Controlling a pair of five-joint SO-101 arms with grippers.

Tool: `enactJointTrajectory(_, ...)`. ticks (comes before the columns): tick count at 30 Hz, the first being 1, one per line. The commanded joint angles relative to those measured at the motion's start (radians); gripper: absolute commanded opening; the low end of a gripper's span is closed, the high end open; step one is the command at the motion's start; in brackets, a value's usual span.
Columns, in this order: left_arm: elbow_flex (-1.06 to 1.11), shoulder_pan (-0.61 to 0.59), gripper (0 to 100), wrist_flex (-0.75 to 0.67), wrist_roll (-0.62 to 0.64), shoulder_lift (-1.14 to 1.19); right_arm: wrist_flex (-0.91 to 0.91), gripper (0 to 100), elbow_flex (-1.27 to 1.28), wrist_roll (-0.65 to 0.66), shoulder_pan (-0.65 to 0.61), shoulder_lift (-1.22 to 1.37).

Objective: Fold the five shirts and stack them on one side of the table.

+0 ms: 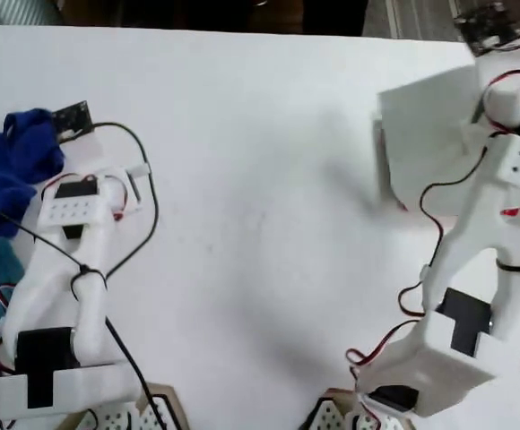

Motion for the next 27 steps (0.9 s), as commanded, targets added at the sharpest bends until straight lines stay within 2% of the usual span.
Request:
enactJointTrajectory(1,-0.004,-0.006,3,0.003,-0.005,-0.046,-0.087,2.1,-0.021,0.017,0.031,0.044)
enactJointTrajectory(6,-0.004,-0.006,3,0.005,-0.008,-0.046,-0.208,2.1,-0.021,0.017,0.068,0.182)
enactJointTrajectory(13,-0.004,-0.006,3,0.005,-0.006,-0.046,-0.483,2.1,-0.021,0.018,0.127,0.363)
enactJointTrajectory(25,0.022,-0.006,3,0.003,-0.008,-0.051,-0.834,2.4,-0.021,0.017,0.145,0.573)
enactJointTrajectory(27,0.031,-0.006,3,0.003,-0.008,-0.051,-0.845,2.6,-0.021,0.017,0.150,0.587)
